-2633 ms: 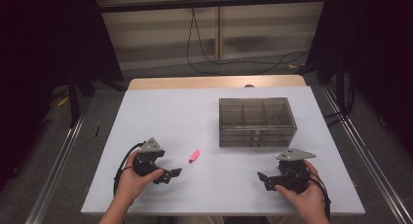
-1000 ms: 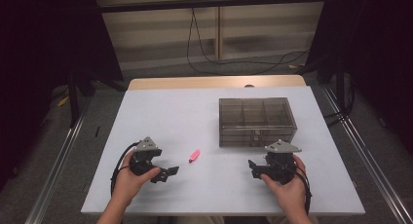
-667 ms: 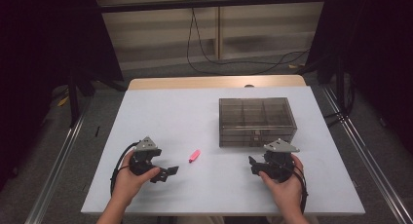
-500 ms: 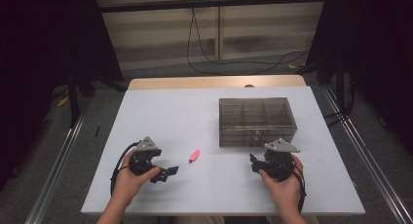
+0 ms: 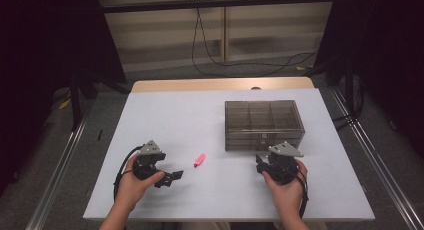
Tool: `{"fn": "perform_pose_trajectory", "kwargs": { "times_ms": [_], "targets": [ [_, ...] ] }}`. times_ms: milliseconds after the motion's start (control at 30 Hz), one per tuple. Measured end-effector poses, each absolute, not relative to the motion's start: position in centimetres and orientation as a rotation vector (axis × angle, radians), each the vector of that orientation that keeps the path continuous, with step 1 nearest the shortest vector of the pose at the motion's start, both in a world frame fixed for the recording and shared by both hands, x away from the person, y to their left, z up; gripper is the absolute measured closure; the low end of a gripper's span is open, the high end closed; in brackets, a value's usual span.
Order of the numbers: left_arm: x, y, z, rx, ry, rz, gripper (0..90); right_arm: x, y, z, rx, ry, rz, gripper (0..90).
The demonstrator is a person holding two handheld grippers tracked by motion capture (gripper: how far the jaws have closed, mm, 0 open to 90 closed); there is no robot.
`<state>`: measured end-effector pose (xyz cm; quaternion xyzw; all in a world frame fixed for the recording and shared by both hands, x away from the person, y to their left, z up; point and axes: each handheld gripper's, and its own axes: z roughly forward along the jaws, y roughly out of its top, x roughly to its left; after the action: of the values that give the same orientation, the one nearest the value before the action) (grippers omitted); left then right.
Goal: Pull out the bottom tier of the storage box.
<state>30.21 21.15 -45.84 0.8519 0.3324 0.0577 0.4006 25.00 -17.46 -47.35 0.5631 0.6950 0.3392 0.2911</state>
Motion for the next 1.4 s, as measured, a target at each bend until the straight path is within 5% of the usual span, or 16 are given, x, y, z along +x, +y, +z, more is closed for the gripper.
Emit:
{"fn": "perform_pose_trajectory", "kwargs": {
  "times_ms": [1400],
  "targets": [
    [30.4,21.1,-46.0,2.159,0.85,0.148,3.5,26.3,-16.1,-48.5,1.567,1.78,0.884,46.2]
  ]
}}
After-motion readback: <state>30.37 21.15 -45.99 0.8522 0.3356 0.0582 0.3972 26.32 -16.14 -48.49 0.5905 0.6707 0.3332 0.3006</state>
